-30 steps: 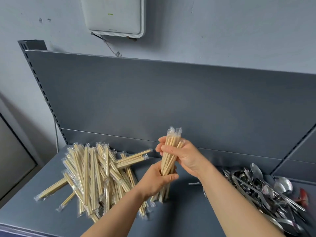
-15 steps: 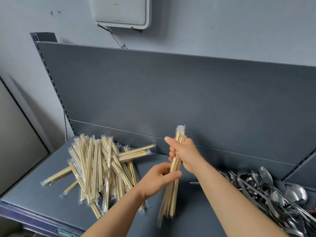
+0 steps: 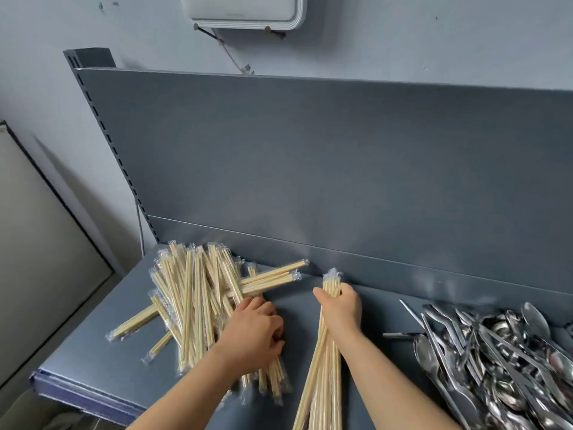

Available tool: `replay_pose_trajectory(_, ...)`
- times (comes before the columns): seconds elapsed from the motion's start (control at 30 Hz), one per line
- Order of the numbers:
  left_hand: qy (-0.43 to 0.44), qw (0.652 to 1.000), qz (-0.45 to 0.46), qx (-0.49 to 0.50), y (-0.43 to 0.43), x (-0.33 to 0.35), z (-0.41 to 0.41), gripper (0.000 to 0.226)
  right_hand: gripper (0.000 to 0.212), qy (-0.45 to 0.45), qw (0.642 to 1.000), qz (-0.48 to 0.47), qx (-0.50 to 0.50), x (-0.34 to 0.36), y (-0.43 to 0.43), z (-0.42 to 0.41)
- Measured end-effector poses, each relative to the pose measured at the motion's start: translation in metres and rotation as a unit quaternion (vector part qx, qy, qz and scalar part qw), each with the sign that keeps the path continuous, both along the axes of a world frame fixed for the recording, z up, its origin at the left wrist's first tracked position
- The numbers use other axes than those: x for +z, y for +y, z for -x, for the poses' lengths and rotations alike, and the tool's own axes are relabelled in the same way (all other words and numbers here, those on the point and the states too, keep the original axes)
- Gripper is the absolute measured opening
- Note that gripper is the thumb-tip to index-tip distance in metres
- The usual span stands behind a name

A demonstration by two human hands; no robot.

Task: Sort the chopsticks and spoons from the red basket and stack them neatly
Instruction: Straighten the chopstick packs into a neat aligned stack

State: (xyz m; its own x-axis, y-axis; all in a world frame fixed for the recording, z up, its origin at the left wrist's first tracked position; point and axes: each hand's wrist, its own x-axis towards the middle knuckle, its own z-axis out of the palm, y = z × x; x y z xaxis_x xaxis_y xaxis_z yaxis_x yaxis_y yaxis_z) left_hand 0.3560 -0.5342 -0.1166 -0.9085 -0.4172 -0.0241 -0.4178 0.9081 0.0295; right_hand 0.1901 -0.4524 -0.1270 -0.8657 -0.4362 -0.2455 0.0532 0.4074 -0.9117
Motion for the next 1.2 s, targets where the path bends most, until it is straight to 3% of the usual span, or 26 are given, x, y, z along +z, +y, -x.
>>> replay_pose_trajectory(0.17, -0.010, 0.999, -0.016, -0.028, -0.008, 0.004, -0.004, 0.030, 0.048, 0.049, 0.998, -0.026, -0.032, -0.001, -0.011, -0.010)
replay_pose_trajectory(0.27, 0.004, 0.999, -0.023, -0.041, -0.001, 0.006, 0.000, 0.042, 0.056, 0.084, 0.995, -0.053, -0.027, 0.000, -0.013, -0.017)
replay_pose_trajectory(0.43, -0.029, 0.997, -0.069, -0.036, 0.015, 0.013, 0.019, 0.033, 0.049, 0.104, 0.988, -0.115, -0.021, 0.000, 0.019, -0.022)
replay_pose_trajectory(0.63, -0.039, 0.970, -0.222, 0.086, 0.016, 0.020, 0.044, 0.010, 0.044, 0.110, 0.961, -0.241, 0.076, 0.007, 0.058, -0.034)
replay_pose_trajectory(0.87, 0.022, 0.935, -0.334, 0.113, 0.017, 0.016, 0.056, 0.013, 0.039, 0.088, 0.973, -0.197, 0.078, 0.005, 0.072, -0.051)
replay_pose_trajectory(1.0, 0.021, 0.926, -0.358, 0.113, 0.020, 0.009, 0.050, 0.022, 0.042, 0.092, 0.977, -0.182, 0.068, 0.000, 0.076, -0.054)
replay_pose_trajectory(1.2, 0.049, 0.960, -0.265, 0.070, 0.018, 0.018, 0.036, 0.019, 0.048, 0.176, 0.942, -0.265, 0.111, 0.014, 0.072, -0.054)
